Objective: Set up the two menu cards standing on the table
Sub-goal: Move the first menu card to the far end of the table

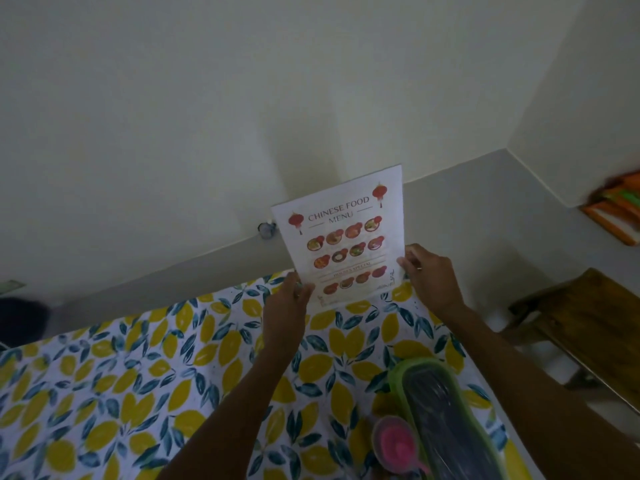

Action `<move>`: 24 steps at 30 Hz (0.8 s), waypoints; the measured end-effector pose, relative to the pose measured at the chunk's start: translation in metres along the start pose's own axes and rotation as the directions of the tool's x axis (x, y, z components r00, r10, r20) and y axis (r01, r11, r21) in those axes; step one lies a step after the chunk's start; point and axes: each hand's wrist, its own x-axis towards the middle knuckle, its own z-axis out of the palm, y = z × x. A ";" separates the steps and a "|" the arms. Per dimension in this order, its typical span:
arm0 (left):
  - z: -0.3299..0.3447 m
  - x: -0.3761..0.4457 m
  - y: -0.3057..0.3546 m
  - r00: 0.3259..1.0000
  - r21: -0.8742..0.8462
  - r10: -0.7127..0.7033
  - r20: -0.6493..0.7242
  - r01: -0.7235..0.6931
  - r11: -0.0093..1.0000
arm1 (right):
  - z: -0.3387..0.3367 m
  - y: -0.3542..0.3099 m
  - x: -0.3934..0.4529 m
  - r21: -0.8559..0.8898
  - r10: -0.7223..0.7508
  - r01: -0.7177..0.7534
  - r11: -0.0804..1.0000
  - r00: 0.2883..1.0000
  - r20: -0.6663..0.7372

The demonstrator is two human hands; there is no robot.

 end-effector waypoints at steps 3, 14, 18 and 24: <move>0.000 0.000 -0.002 1.000 0.013 0.013 -0.004 -0.013 1.000 | 0.000 -0.002 -0.001 0.019 0.022 -0.022 1.000 1.000 0.003; -0.004 0.003 0.001 0.991 0.010 -0.044 0.126 0.043 0.999 | -0.003 -0.014 -0.010 0.073 0.160 -0.162 0.984 0.986 0.039; -0.011 -0.002 0.007 0.980 0.004 -0.090 0.176 0.091 0.996 | -0.014 -0.030 -0.021 0.088 0.189 -0.189 0.978 0.982 0.007; -0.038 -0.032 0.008 0.988 0.070 -0.070 0.137 0.061 0.996 | -0.030 -0.068 -0.057 0.048 0.124 -0.123 0.991 0.992 -0.018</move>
